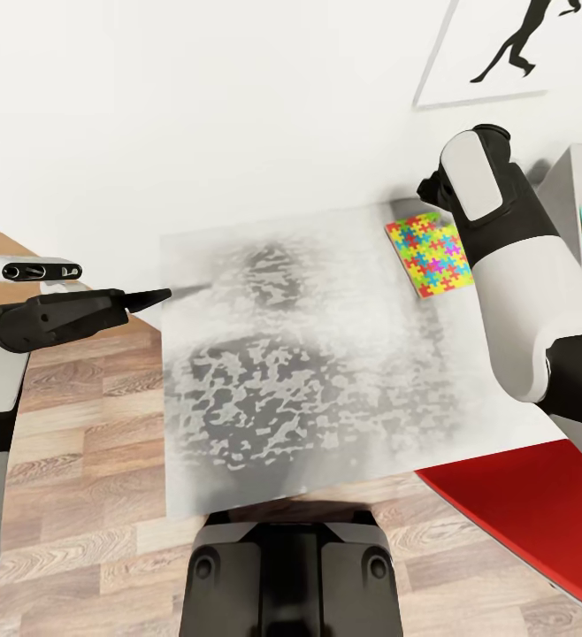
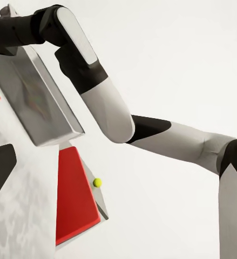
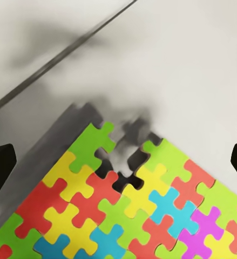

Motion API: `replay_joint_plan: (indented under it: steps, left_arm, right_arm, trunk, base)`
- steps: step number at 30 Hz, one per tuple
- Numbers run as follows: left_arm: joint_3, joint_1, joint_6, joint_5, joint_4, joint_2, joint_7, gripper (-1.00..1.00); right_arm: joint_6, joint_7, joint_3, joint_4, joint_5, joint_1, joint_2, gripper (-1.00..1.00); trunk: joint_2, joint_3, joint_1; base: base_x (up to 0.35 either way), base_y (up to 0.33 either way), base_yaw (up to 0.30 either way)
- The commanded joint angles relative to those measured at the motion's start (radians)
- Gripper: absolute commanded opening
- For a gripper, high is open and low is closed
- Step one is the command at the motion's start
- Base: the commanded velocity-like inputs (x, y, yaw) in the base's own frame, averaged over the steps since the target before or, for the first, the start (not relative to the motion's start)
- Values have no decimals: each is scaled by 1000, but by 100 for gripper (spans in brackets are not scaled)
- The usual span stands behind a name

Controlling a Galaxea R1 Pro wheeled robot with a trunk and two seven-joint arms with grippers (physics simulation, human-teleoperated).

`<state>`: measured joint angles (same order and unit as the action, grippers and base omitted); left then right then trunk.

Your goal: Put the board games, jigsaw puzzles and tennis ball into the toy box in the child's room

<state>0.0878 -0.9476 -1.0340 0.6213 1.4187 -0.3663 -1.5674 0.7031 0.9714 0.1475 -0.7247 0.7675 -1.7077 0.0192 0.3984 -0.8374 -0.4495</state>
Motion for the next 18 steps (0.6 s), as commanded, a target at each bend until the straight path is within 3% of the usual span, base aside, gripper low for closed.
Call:
replay_joint_plan:
  steps: [1,18]
  left_arm:
    - [0,0,-11,0,0,0,-3,100]
    - [0,0,-10,0,0,1,-3,100]
  right_arm:
    - [6,8,6,-1,8,-1,2,100]
    - [6,7,6,0,8,-1,2,100]
  trunk:
    - [2,-2,-1]
    - [2,-14,-1]
  base:
    - [0,0,0]
    - [0,0,0]
